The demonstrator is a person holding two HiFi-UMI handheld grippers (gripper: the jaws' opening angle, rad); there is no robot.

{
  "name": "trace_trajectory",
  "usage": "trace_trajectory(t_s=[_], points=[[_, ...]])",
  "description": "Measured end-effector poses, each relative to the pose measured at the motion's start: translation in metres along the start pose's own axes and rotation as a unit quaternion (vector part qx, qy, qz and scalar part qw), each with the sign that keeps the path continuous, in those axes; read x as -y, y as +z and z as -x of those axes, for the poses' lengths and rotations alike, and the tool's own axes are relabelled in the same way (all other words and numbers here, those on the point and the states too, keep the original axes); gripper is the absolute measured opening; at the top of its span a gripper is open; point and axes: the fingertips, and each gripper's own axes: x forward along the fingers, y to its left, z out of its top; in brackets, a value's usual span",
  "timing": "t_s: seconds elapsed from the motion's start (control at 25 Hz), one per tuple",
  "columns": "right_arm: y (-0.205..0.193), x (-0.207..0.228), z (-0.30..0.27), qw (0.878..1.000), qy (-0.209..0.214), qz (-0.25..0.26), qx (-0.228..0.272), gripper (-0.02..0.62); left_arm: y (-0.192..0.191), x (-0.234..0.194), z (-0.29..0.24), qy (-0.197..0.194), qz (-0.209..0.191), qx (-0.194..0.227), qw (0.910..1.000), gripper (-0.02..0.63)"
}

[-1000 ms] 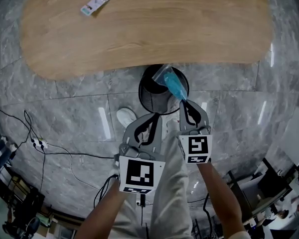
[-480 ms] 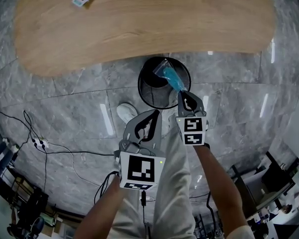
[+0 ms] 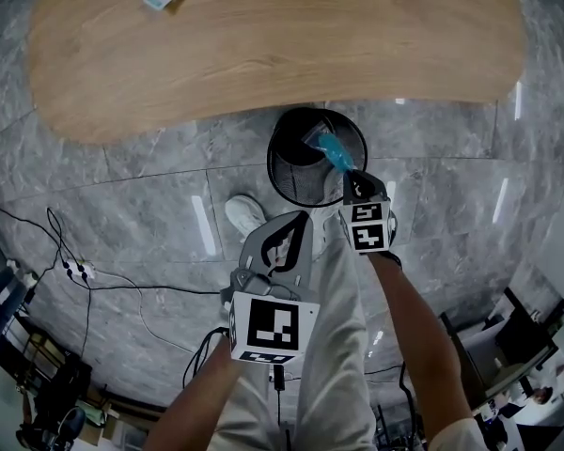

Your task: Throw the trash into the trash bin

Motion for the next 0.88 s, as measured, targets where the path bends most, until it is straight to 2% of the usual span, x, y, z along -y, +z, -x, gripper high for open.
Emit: trace_trajectory(t_s=[0.12, 0.16, 0.2, 0.24, 0.48, 0.6, 0.76, 0.88], points=[[-0.006, 0.001, -0.006, 1.000, 0.003, -0.008, -0.011, 0.035, -0.001, 0.000, 0.000, -0.001, 0.000, 0.000, 1.0000, 0.000], [-0.007, 0.000, -0.006, 1.000, 0.008, -0.012, -0.012, 0.058, -0.002, 0.000, 0.000, -0.001, 0.000, -0.001, 1.0000, 0.000], [-0.006, -0.002, -0.006, 1.000, 0.012, -0.014, -0.011, 0.121, -0.003, 0.001, 0.000, 0.000, 0.000, -0.002, 1.0000, 0.000], [-0.005, -0.002, -0.005, 1.000, 0.015, -0.014, -0.009, 0.157, -0.003, 0.000, 0.000, 0.000, 0.001, -0.002, 1.0000, 0.000], [0.013, -0.002, 0.010, 1.000, 0.016, 0.004, 0.015, 0.126, -0.001, -0.003, 0.002, 0.011, 0.008, 0.003, 0.9999, 0.000], [0.029, -0.001, 0.024, 0.999, 0.018, 0.019, 0.030, 0.074, 0.006, -0.002, 0.004, 0.018, 0.016, 0.007, 0.9997, 0.000], [0.063, -0.003, 0.047, 0.997, 0.032, 0.046, 0.059, 0.037, 0.024, -0.008, 0.008, 0.034, 0.029, 0.018, 0.9988, 0.000], [0.091, -0.011, 0.068, 0.993, 0.050, 0.071, 0.084, 0.035, 0.040, -0.012, 0.014, 0.045, 0.039, 0.030, 0.9978, 0.000]])
